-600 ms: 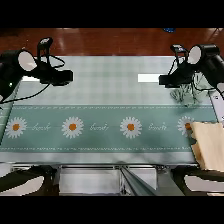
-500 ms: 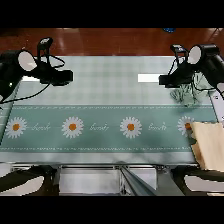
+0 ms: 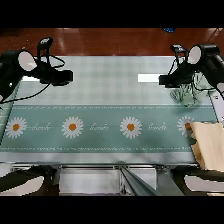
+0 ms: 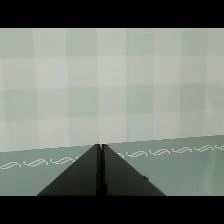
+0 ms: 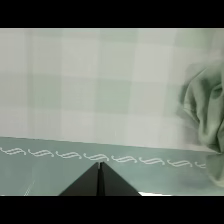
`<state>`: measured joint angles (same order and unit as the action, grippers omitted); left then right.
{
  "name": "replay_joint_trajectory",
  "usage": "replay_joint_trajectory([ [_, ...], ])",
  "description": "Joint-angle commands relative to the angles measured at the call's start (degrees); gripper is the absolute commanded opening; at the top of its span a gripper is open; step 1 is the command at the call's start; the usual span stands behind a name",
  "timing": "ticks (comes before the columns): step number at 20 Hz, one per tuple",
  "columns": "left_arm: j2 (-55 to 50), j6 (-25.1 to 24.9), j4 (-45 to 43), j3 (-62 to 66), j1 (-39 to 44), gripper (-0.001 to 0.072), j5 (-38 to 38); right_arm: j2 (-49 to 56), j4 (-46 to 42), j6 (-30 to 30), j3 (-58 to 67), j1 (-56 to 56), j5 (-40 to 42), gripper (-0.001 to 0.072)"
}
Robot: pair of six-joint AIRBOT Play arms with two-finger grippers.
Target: Fold the shirts.
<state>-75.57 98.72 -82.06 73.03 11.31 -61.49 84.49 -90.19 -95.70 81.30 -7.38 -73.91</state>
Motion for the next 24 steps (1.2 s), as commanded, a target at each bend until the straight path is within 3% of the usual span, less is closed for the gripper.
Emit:
replay_joint_trajectory([
  [1,0.0,0.0,0.0,0.1,0.0,0.0019,0.0,0.0,0.1,0.0,0.1,-0.1,0.7,0.0026],
  [5,0.0,0.0,0.0,0.1,0.0,0.0019,0.0,0.0,0.1,0.0,0.1,0.0,2.5,0.0026],
  [8,-0.5,0.0,0.0,0.1,0.0,0.0021,4.4,0.0,-2.3,0.5,0.1,0.0,10.3,0.0028],
  [9,-0.8,0.0,-0.1,0.1,0.0,0.005,6.1,0.0,-6.0,0.4,0.1,0.0,12.5,0.0108],
  [10,-1.1,0.0,-0.7,0.1,0.0,0.0088,7.8,0.0,-11.8,-0.6,0.1,0.0,14.5,0.0375],
  [12,-2.3,-0.1,-3.0,0.1,0.0,0.0504,10.8,0.0,-27.5,-7.3,0.1,1.2,16.9,0.0414],
  [14,-3.9,0.0,-4.3,0.1,-0.4,0.051,11.4,0.1,-34.9,-14.7,0.1,5.8,17.5,0.0413],
  [16,-5.2,0.0,-4.5,0.1,-0.6,0.051,11.8,0.9,-27.9,-17.5,0.0,12.9,18.4,0.0411],
  [20,-6.9,0.0,-4.5,0.1,-0.6,0.0509,13.5,7.6,-6.8,-9.4,0.0,23.1,18.4,0.0409],
  [24,-6.7,-3.7,-4.6,0.2,-0.7,0.0509,14.3,15.5,-2.2,-7.7,0.0,24.2,13.4,0.0407],
])
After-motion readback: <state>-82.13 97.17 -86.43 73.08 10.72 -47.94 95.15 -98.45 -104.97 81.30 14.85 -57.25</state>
